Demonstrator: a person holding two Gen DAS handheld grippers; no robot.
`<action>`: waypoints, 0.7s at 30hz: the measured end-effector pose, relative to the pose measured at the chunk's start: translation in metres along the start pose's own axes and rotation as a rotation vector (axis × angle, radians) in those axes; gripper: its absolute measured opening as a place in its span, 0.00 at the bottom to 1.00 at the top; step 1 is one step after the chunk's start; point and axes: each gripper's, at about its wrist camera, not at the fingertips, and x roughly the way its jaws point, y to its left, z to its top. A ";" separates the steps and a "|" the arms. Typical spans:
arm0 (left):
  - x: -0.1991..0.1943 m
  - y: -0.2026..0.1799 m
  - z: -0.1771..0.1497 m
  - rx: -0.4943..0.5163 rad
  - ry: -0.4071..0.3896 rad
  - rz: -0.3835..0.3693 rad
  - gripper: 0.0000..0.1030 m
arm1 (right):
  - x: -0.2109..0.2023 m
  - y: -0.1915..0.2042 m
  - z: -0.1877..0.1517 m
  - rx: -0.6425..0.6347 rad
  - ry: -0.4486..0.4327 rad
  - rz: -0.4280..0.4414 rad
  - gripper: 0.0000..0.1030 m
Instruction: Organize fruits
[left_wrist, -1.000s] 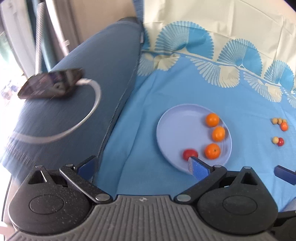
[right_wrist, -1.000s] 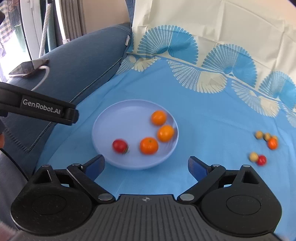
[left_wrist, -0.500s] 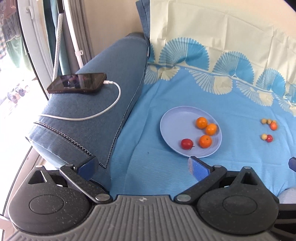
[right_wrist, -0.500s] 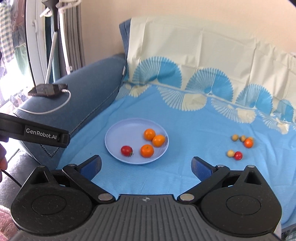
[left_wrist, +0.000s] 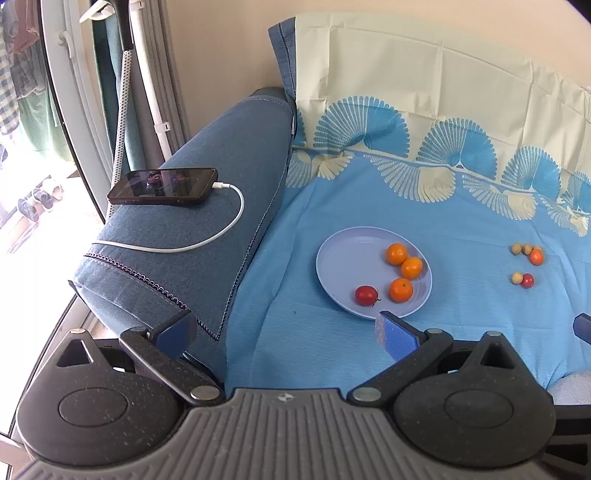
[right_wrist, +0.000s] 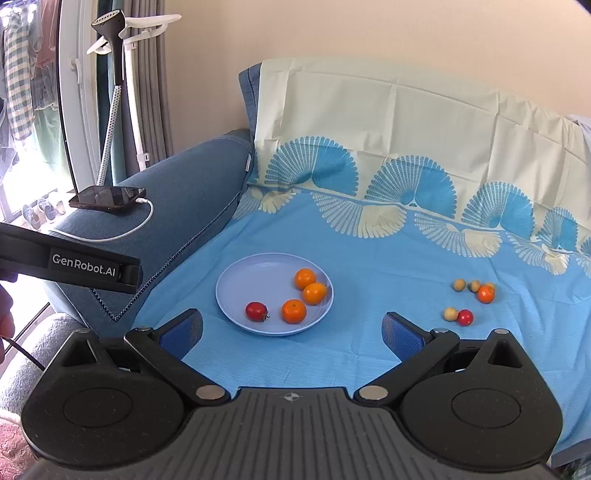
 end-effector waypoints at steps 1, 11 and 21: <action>0.000 0.000 0.000 0.000 0.000 0.000 1.00 | -0.001 0.000 0.000 0.001 0.000 -0.001 0.99; -0.002 0.001 -0.001 0.000 -0.003 0.000 1.00 | -0.002 0.001 0.000 0.002 -0.001 -0.002 0.99; 0.001 0.003 -0.002 0.002 0.000 0.005 1.00 | 0.003 0.002 0.000 -0.001 0.015 -0.004 0.99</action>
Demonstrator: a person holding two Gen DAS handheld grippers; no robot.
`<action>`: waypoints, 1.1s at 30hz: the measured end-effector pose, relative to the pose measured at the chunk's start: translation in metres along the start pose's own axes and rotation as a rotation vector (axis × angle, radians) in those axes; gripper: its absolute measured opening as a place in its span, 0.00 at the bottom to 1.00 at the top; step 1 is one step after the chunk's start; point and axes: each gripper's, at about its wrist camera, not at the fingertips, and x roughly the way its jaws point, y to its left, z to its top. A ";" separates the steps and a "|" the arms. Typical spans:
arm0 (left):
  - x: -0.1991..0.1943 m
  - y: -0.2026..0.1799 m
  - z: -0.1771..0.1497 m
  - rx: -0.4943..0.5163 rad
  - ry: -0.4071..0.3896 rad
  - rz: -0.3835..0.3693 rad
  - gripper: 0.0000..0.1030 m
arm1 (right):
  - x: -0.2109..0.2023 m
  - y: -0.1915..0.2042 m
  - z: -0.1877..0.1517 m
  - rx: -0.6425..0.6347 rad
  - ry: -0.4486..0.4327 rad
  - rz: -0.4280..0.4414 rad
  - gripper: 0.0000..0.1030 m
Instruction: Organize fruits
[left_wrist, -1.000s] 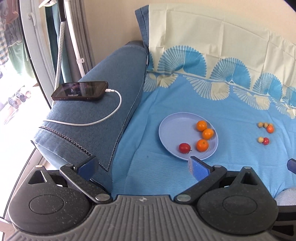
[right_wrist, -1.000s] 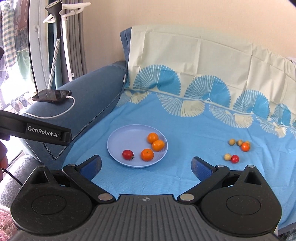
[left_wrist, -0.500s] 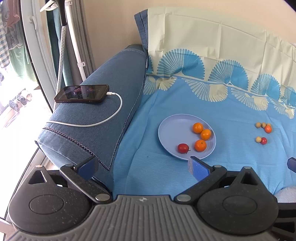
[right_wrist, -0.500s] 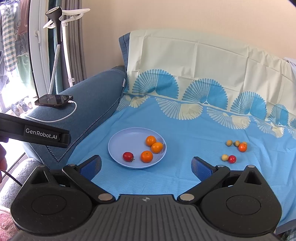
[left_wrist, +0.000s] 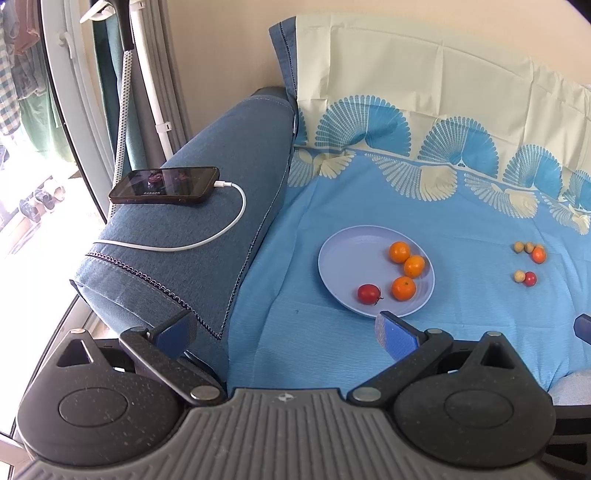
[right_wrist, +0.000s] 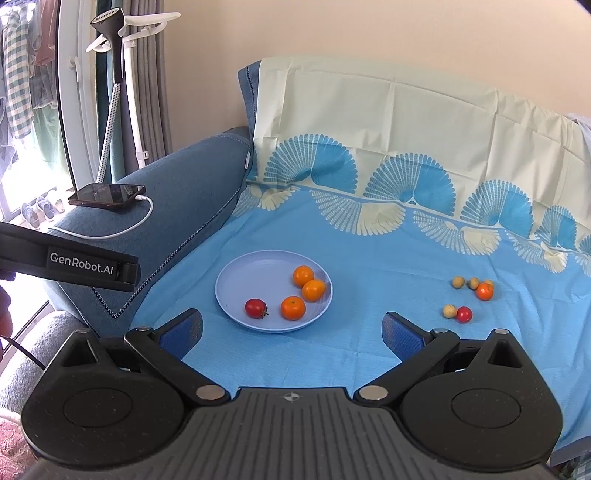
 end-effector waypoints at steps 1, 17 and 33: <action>0.000 0.000 0.000 -0.001 0.000 0.001 1.00 | 0.001 -0.001 0.000 -0.001 0.001 0.002 0.99; 0.010 -0.004 0.000 0.017 0.022 0.014 1.00 | 0.009 -0.005 -0.003 0.011 0.021 0.009 0.99; 0.035 -0.022 0.007 0.071 0.078 0.027 1.00 | 0.031 -0.030 -0.008 0.098 0.053 -0.003 0.99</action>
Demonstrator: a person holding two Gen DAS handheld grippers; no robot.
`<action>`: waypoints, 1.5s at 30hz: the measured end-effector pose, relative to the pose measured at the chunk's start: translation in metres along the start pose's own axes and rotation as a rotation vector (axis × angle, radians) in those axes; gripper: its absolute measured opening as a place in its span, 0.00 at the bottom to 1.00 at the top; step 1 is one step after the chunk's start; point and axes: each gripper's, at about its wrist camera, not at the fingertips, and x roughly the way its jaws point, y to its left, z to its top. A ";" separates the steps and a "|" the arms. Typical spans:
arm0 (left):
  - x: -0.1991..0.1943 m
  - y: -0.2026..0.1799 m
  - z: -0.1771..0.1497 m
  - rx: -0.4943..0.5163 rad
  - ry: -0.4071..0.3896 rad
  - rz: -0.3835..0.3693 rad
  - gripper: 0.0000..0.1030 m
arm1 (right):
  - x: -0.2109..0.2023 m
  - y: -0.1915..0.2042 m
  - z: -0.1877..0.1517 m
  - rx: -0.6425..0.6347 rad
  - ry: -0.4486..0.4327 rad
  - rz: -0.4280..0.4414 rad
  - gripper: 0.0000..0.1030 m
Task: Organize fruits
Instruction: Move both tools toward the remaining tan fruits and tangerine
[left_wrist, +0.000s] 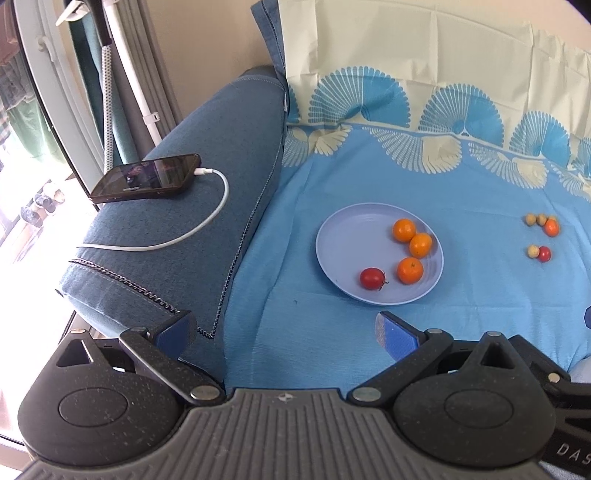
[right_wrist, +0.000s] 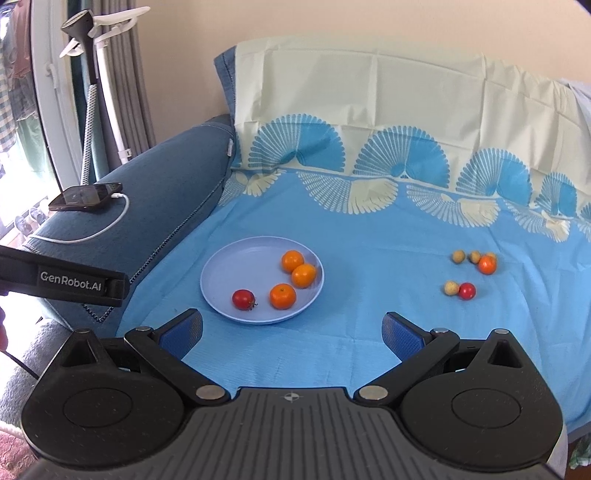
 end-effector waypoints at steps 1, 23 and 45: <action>0.002 -0.002 0.002 0.001 0.007 -0.003 1.00 | 0.002 -0.003 0.000 0.010 0.003 -0.005 0.99; 0.073 -0.182 0.060 0.242 0.060 -0.246 1.00 | 0.038 -0.203 -0.008 0.331 -0.031 -0.407 0.99; 0.236 -0.405 0.086 0.647 0.117 -0.539 0.93 | 0.271 -0.373 0.022 0.272 0.161 -0.251 0.99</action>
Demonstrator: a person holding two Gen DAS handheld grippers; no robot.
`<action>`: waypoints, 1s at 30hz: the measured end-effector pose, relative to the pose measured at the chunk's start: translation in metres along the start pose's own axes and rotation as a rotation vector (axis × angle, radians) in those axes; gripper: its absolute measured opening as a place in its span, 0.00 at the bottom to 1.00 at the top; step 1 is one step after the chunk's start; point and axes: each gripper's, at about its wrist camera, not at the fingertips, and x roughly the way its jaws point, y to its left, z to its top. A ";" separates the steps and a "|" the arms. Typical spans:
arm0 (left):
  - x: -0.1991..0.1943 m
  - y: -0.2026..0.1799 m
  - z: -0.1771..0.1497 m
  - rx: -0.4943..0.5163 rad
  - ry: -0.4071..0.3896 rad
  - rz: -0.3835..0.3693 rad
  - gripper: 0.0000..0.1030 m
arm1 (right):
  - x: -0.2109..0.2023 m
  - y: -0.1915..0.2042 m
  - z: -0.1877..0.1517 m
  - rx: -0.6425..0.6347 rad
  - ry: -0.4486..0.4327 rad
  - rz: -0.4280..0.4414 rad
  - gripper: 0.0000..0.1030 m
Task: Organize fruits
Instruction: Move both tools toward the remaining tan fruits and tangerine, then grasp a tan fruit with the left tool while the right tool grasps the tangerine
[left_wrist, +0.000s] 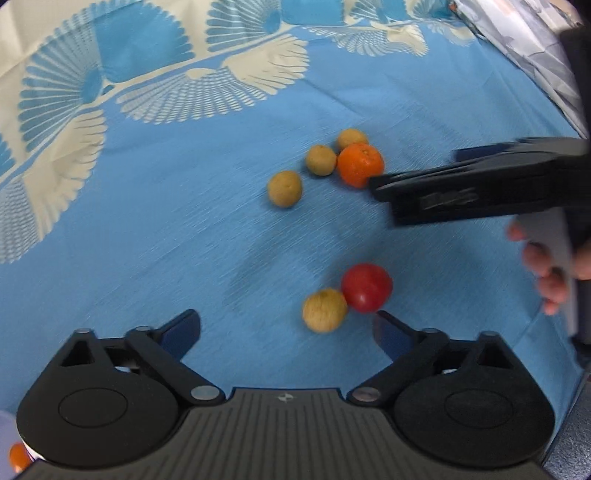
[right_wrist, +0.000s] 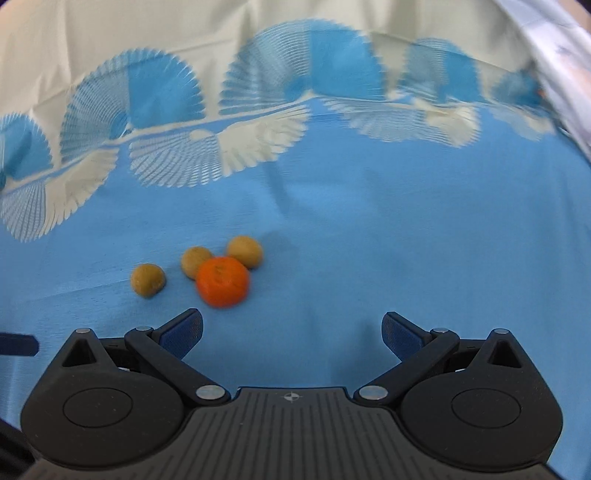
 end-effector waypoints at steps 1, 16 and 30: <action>0.001 0.001 0.001 -0.001 -0.001 -0.016 0.91 | 0.007 0.005 0.002 -0.018 0.007 0.011 0.99; -0.051 -0.003 -0.008 -0.073 -0.078 -0.029 0.27 | -0.027 0.009 -0.015 -0.091 -0.081 -0.087 0.37; -0.198 0.025 -0.089 -0.235 -0.082 0.017 0.27 | -0.182 0.051 -0.053 -0.056 -0.236 -0.032 0.38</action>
